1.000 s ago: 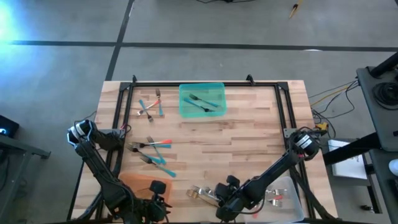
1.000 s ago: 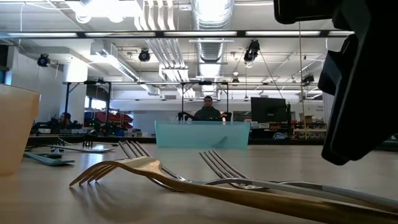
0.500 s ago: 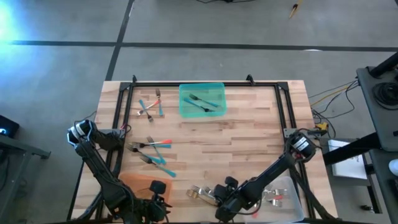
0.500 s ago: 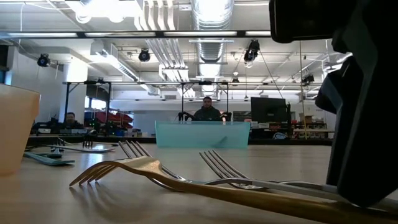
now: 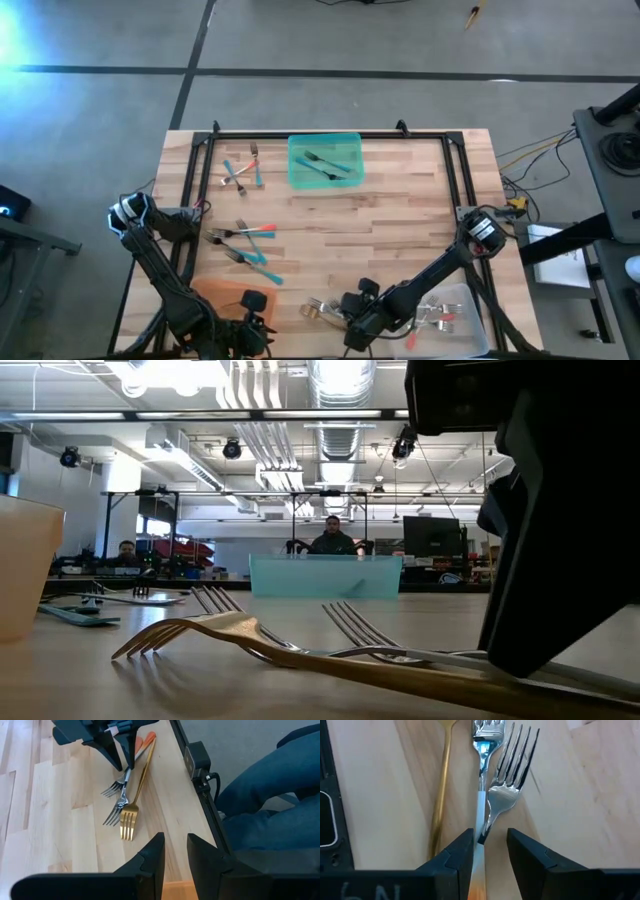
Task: Sort silverware by color (type)
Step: Put the orange fork into the transparent bin
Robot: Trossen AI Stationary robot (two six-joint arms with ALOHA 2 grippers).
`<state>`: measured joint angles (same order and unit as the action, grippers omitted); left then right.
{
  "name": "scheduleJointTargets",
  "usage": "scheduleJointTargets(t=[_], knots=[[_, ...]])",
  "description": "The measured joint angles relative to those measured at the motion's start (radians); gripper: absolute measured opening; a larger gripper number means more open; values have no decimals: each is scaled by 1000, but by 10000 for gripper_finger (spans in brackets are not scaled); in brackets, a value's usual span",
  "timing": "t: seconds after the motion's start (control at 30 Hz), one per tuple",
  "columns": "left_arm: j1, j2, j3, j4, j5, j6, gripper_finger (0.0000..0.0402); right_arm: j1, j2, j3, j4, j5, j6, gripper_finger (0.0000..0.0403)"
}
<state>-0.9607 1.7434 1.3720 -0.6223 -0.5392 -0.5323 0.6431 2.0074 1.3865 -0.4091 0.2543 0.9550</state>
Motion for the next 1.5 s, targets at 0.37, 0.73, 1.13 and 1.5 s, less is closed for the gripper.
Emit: scheduleJointTargets(t=[0.37, 0.73, 1.13, 1.5], knots=[[0, 0, 0, 0, 0, 0, 65, -3, -2, 0, -13, -32, -63, 110], [0, 0, 0, 0, 0, 0, 65, -11, -3, 0, -10, -87, -91, 18], [0, 0, 0, 0, 0, 0, 65, -26, -68, -2, -35, -94, -122, 11], [0, 0, 0, -2, 0, 0, 65, -42, -171, -2, -82, -48, -148, 10]])
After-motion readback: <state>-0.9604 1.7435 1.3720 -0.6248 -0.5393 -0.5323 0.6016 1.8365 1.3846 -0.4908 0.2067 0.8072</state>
